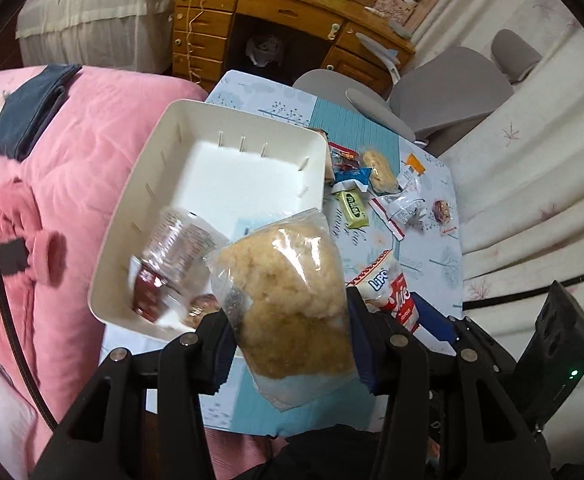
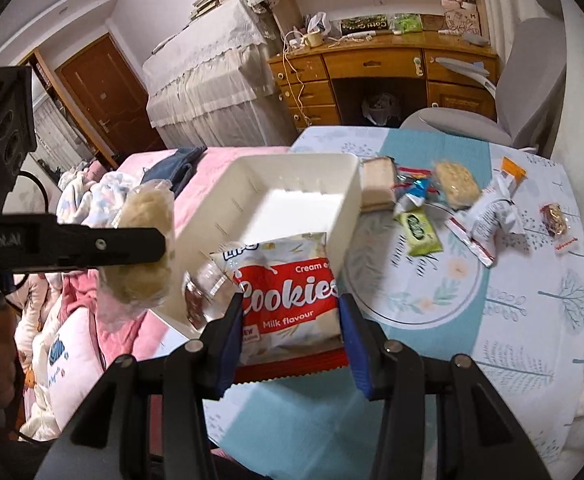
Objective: Organize snacks
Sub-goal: 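Carry the biscuit bag and Cookies packet into the white tray and open both tools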
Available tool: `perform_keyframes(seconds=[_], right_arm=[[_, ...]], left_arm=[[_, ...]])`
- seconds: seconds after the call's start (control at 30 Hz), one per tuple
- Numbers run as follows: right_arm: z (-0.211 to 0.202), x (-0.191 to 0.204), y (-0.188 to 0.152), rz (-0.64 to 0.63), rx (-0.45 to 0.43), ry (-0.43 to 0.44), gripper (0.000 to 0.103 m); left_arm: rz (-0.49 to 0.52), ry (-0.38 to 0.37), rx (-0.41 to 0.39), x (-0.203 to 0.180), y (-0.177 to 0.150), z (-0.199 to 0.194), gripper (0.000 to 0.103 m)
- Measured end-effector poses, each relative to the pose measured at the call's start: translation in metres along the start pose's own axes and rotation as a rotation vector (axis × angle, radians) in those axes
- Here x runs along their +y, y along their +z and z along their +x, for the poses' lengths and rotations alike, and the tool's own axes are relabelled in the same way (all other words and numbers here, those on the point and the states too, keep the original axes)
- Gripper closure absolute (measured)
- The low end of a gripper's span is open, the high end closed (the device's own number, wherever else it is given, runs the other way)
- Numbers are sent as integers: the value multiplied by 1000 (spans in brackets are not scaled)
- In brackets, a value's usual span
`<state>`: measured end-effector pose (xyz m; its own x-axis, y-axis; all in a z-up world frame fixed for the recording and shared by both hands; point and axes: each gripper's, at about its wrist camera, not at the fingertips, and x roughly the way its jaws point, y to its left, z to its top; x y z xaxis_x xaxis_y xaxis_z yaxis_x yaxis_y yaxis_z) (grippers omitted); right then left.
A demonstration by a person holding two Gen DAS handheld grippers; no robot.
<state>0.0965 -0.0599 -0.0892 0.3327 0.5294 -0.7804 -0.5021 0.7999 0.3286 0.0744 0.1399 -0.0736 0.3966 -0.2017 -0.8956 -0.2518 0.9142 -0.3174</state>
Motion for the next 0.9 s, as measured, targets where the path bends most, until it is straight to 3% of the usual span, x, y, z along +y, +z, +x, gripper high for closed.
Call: perform_keyframes(seconds=[0.37, 0.57, 0.63, 0.67, 0.7, 0.8, 0.9], right_arm=[[30, 67, 1, 63, -51, -43, 57], [48, 89, 0, 104, -65, -59, 56], [53, 91, 1, 124, -61, -56, 54], [56, 90, 1, 136, -58, -58, 53], [58, 88, 1, 152, -52, -56, 53], [63, 86, -1, 195, -33, -48, 51], [63, 79, -4, 233, -24, -53, 42]], left_arm=[[106, -34, 37, 67, 19, 9, 55], [105, -49, 77, 94, 28, 19, 55], [88, -49, 79, 100, 30, 22, 49], [77, -51, 84, 105, 31, 24, 36], [67, -51, 86, 108, 32, 25, 31], [59, -51, 98, 112, 33, 29, 31], [57, -43, 116, 109, 33, 34, 31]])
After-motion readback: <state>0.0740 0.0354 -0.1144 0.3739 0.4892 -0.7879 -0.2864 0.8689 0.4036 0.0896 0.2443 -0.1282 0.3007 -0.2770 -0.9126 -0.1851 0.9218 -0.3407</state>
